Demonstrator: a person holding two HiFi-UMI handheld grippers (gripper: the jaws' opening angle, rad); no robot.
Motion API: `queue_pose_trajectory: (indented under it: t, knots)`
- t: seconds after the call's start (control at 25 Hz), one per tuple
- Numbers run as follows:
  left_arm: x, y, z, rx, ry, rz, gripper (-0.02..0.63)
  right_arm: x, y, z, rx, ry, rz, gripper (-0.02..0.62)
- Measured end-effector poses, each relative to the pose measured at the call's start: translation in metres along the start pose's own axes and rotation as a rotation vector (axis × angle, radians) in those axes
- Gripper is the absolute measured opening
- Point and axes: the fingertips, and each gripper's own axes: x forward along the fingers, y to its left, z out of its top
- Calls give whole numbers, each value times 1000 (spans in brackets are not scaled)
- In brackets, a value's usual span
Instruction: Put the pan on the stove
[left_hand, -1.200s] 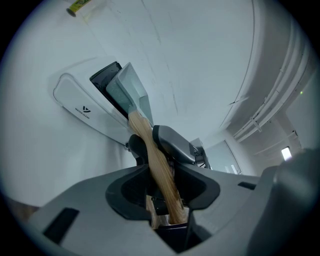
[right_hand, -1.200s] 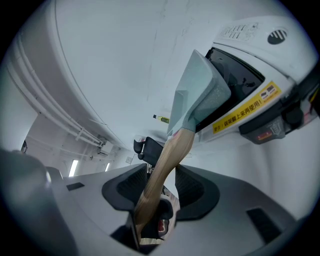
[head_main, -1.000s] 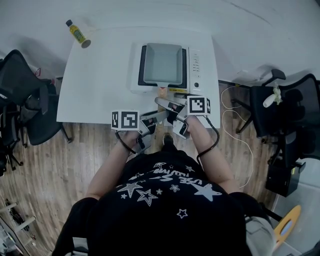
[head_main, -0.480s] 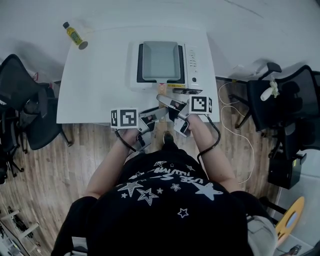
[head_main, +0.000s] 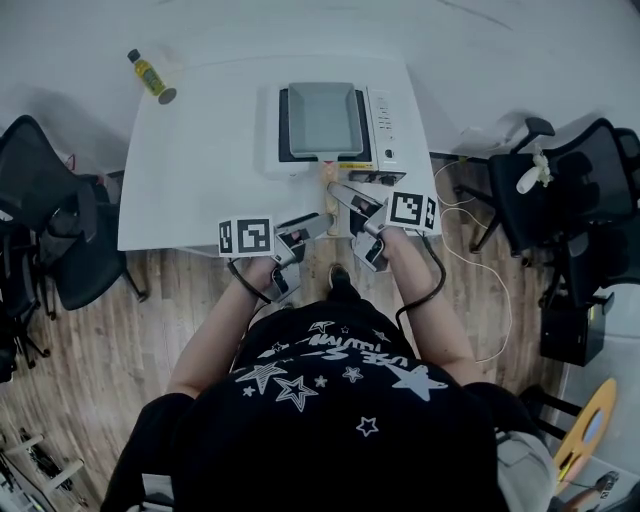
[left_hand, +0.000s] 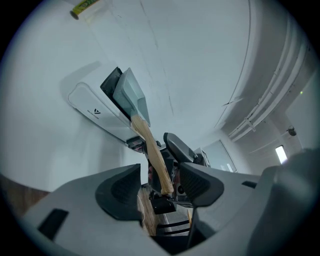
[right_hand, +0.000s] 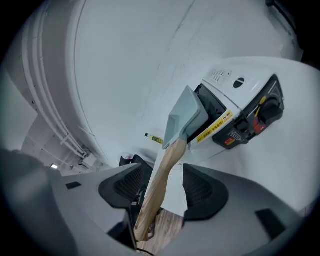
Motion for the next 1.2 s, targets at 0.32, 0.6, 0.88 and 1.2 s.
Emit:
queue_pose_trajectory:
  t: [0.32, 0.6, 0.88, 1.2]
  knots:
    - [-42, -3, 14, 162, -51, 82, 227, -18, 3, 4, -74, -155, -137, 198]
    - [-87, 12, 17, 299, -112, 184, 207, -35, 17, -10, -139, -308, -210, 143]
    - [-115, 3, 21, 529, -146, 253, 122, -60, 24, -32, -265, -400, -367, 51]
    - [-115, 7, 3, 552, -138, 252, 31, -70, 19, -42, -331, -394, -458, 21]
